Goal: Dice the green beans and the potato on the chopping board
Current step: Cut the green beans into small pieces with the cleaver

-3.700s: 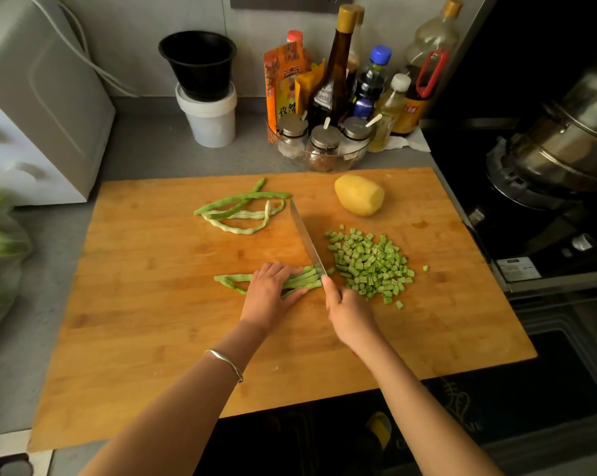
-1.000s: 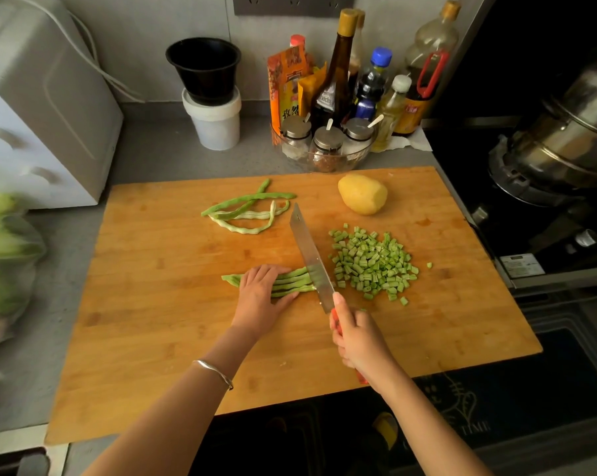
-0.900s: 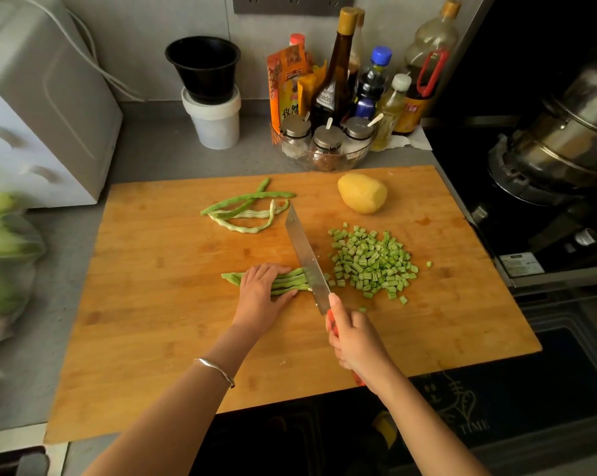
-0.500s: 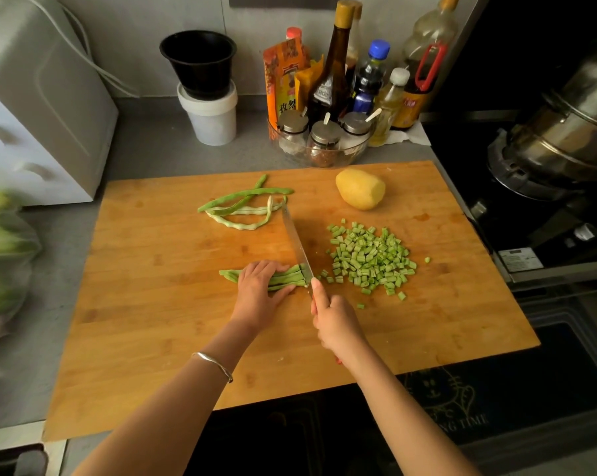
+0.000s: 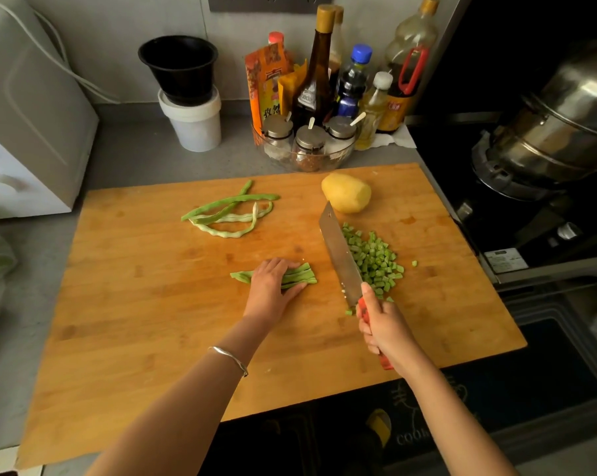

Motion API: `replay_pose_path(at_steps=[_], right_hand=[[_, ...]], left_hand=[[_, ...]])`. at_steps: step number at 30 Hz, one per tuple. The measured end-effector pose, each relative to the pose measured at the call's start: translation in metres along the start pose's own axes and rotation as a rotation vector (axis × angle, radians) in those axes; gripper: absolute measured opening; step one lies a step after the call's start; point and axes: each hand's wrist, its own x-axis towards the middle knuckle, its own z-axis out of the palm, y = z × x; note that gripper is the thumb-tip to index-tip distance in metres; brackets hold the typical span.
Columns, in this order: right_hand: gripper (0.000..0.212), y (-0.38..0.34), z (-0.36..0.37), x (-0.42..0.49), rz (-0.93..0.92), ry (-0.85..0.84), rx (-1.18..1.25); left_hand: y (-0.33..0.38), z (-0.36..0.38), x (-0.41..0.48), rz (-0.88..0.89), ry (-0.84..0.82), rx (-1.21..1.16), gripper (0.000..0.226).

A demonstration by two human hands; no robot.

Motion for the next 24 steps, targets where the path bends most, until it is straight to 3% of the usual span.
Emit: replay_pose_path(at_steps=[8, 24], right_hand=[[0.053, -0.005, 0.014, -0.010, -0.068, -0.045, 0.009], [0.057, 0.002, 0.034, -0.007, -0.055, -0.047, -0.169]], left_hand=[[-0.004, -0.006, -0.005, 0.034, 0.021, 0.117, 0.050], [-0.008, -0.004, -0.003, -0.052, 0.031, -0.023, 0.027]])
